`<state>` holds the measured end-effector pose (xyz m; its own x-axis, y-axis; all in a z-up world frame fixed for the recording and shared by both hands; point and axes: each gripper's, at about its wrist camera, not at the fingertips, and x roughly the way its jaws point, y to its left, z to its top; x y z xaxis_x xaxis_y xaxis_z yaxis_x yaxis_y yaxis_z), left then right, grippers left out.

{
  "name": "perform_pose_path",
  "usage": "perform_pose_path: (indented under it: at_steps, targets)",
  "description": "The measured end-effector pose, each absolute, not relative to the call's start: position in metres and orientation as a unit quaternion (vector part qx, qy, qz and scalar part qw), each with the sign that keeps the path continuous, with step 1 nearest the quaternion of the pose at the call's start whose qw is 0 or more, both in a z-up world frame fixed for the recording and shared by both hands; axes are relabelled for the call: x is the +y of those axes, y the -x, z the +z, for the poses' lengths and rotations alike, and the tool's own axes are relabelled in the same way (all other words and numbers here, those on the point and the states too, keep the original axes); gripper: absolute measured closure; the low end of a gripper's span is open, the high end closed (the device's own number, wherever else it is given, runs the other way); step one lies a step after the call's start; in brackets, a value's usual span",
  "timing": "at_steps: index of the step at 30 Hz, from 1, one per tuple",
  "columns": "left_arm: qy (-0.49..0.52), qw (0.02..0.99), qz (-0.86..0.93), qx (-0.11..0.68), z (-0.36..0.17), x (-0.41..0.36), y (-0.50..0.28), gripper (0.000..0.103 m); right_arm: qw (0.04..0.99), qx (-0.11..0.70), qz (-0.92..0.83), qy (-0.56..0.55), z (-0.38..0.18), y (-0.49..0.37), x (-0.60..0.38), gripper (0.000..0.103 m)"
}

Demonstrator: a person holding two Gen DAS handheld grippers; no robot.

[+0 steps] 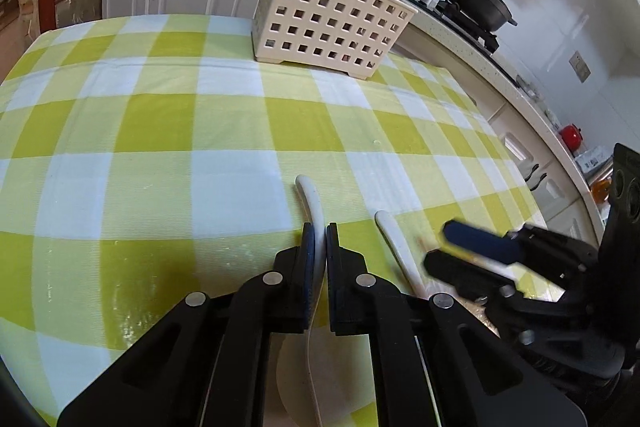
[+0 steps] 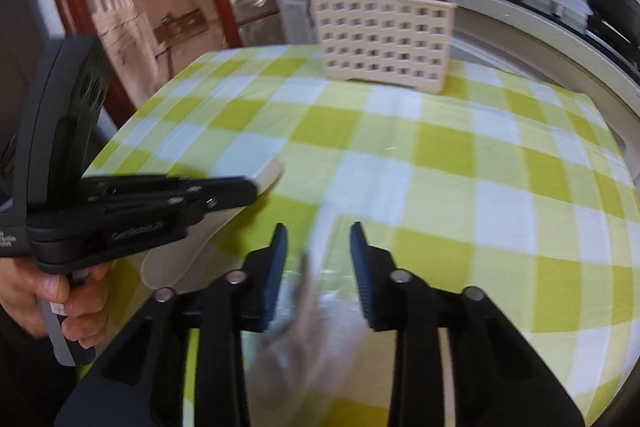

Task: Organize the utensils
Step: 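Close the left tool on a spoon handle while the right tool grasps another spoon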

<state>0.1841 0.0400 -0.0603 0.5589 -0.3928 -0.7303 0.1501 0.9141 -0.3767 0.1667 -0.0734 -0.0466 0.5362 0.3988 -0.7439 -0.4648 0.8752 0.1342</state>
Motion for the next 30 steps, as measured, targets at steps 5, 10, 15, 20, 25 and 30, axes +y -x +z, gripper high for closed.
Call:
perform_pose_path:
  at_steps: [5, 10, 15, 20, 25, 30]
  targets:
    - [0.146, 0.872, -0.160, 0.439, -0.061, 0.046, -0.183, 0.099, 0.869, 0.431, 0.238, 0.039, -0.054, -0.172, -0.066, 0.089]
    - [0.149, 0.871, -0.166, 0.438, -0.062, 0.046, -0.184, 0.099, 0.868, 0.435, 0.236, 0.048, -0.056, -0.172, -0.062, 0.089]
    - [0.150, 0.871, -0.166, 0.439, -0.062, 0.045, -0.184, 0.099, 0.866, 0.439, 0.234, 0.052, -0.061, -0.174, -0.061, 0.089]
    - [0.149, 0.870, -0.164, 0.440, -0.063, 0.044, -0.184, 0.099, 0.864, 0.446, 0.228, 0.052, -0.065, -0.177, -0.064, 0.090]
    - [0.149, 0.870, -0.163, 0.442, -0.064, 0.045, -0.185, 0.099, 0.867, 0.440, 0.227, 0.057, -0.066, -0.177, -0.064, 0.090]
    - [0.149, 0.870, -0.163, 0.441, -0.064, 0.045, -0.184, 0.099, 0.865, 0.445, 0.228, 0.042, -0.066, -0.180, -0.067, 0.091]
